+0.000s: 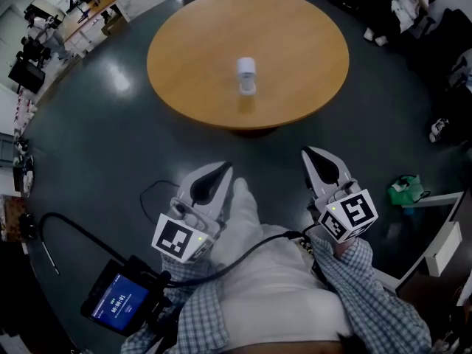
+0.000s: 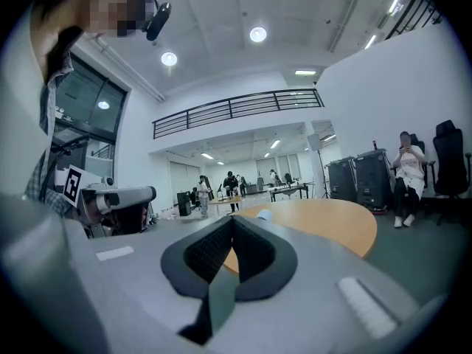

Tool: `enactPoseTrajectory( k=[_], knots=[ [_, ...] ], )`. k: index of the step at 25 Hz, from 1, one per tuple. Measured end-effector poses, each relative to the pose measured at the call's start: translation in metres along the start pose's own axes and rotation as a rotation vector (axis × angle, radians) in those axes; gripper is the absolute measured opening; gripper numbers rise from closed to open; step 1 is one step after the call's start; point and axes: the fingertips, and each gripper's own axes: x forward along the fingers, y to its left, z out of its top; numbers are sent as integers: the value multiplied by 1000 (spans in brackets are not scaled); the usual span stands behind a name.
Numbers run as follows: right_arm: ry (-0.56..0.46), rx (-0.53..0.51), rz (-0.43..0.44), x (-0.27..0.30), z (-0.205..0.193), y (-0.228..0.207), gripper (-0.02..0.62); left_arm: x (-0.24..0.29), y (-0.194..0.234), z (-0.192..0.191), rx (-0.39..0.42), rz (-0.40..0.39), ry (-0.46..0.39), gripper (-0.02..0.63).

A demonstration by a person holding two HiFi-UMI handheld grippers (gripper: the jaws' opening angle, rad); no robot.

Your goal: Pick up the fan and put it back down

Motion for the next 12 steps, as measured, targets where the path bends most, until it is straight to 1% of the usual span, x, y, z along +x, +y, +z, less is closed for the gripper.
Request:
enactPoseTrajectory(
  k=[5, 12],
  knots=[
    [12, -8, -14, 23, 0, -18, 3, 25, 24, -6, -11, -18, 6, -2],
    [6, -59, -1, 92, 20, -45, 3, 73, 91, -9, -22, -27, 17, -2]
  ],
)
